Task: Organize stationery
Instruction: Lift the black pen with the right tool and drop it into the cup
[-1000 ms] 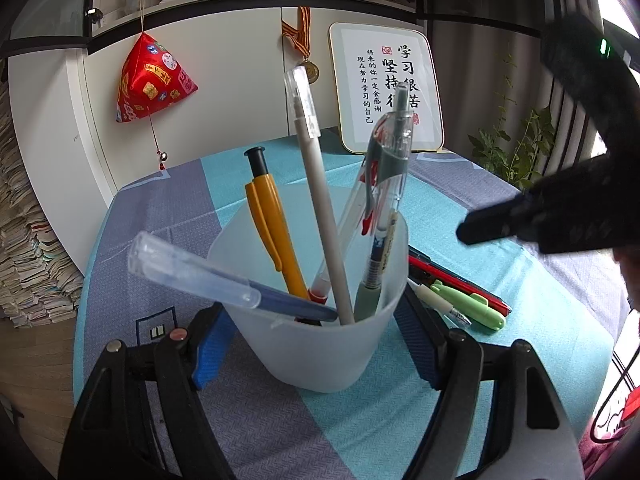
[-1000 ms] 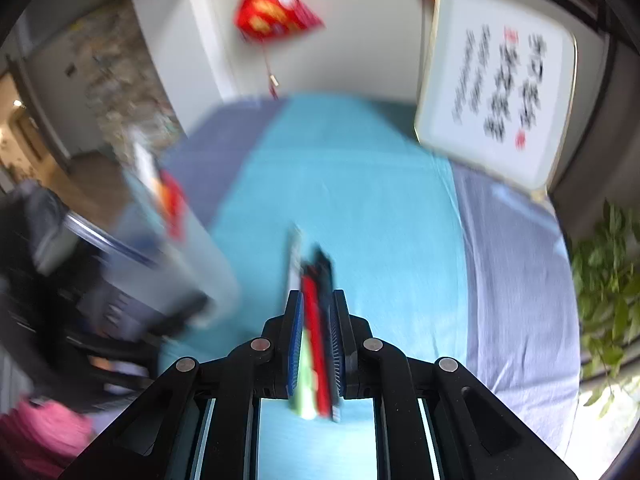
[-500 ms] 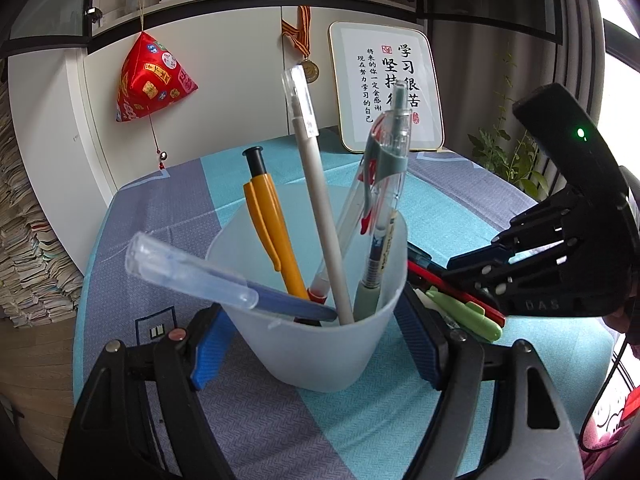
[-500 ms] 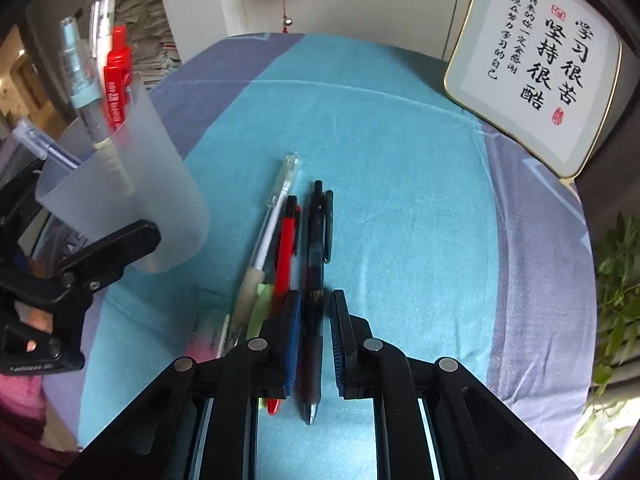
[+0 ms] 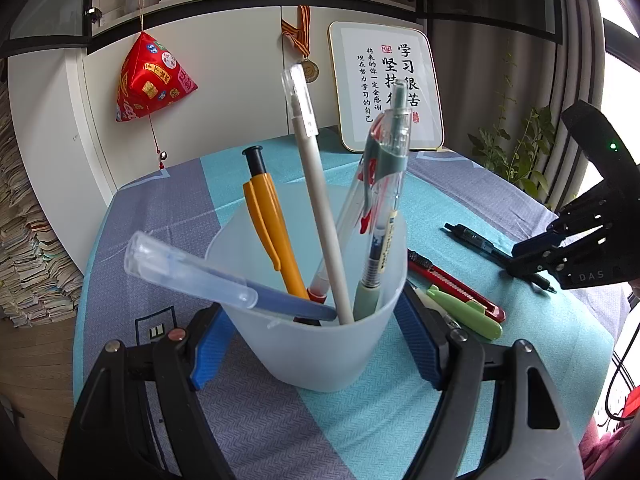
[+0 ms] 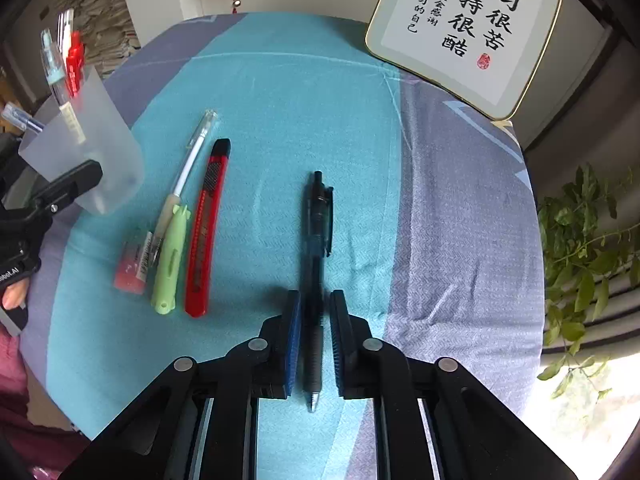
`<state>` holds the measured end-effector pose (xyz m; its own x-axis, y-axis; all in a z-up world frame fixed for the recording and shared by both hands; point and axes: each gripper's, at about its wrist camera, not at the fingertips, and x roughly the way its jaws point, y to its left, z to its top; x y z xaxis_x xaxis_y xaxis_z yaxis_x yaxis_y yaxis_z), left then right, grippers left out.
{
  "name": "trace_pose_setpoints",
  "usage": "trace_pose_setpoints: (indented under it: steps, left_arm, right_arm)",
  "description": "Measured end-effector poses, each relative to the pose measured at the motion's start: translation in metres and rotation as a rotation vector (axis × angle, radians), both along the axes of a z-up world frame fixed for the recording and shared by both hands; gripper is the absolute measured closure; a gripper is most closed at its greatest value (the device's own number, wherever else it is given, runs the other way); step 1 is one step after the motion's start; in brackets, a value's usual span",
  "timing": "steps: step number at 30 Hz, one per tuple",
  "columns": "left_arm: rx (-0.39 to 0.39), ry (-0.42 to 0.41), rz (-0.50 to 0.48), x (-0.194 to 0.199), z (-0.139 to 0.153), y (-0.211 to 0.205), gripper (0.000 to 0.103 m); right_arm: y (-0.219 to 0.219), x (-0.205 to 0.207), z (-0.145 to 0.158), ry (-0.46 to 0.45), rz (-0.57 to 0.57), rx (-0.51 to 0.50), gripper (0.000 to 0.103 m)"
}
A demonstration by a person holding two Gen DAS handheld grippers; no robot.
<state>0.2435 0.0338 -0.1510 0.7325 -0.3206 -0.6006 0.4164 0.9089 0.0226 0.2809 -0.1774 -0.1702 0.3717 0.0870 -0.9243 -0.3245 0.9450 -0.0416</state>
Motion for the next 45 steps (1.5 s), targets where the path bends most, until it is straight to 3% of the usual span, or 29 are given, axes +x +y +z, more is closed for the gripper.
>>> trace_pose_setpoints:
  steps: [2, 3, 13, 15, 16, 17, 19, 31, 37, 41, 45]
  left_arm:
    - [0.000, 0.000, 0.000, 0.000, 0.000, 0.000, 0.027]
    - [0.000, 0.001, 0.000, 0.000, 0.000, 0.000, 0.027]
    - [0.000, 0.000, 0.000, 0.000, 0.000, 0.000, 0.027]
    - [0.000, 0.000, 0.000, 0.000, 0.000, 0.000, 0.027]
    - [0.000, 0.000, -0.001, 0.000, 0.000, 0.000, 0.027]
    - [0.000, 0.001, -0.001, 0.000, 0.000, 0.000, 0.027]
    - [0.000, 0.000, -0.001, 0.000, 0.000, 0.000, 0.027]
    - [0.001, 0.000, 0.000, 0.000, 0.000, 0.000, 0.027]
    - [0.000, 0.001, 0.000, 0.000, 0.000, 0.000, 0.027]
    - [-0.001, 0.000, 0.000, 0.001, -0.001, 0.000, 0.027]
    - [-0.002, 0.002, 0.000, 0.000, -0.003, 0.001, 0.027]
  right_arm:
    - [0.003, 0.006, 0.001, -0.024, -0.003, -0.022, 0.072]
    - [0.004, 0.008, 0.002, -0.037, 0.000, -0.024, 0.071]
    - [0.006, 0.053, 0.000, -0.020, -0.016, 0.038, 0.071]
    - [0.008, 0.057, -0.002, -0.015, -0.014, 0.047, 0.072]
    - [0.009, 0.057, -0.002, -0.011, -0.014, 0.048, 0.083]
    - [0.010, 0.057, -0.001, -0.008, -0.016, 0.049, 0.087]
    - [0.011, 0.054, 0.005, -0.028, -0.030, 0.044, 0.087]
    - [0.022, -0.014, 0.129, -0.321, 0.008, 0.244, 0.087]
    - [0.044, -0.039, 0.188, -0.471, 0.089, 0.434, 0.087]
    - [0.066, -0.036, 0.200, -0.519, 0.133, 0.517, 0.087]
    - [0.092, -0.023, 0.185, -0.550, 0.154, 0.496, 0.087]
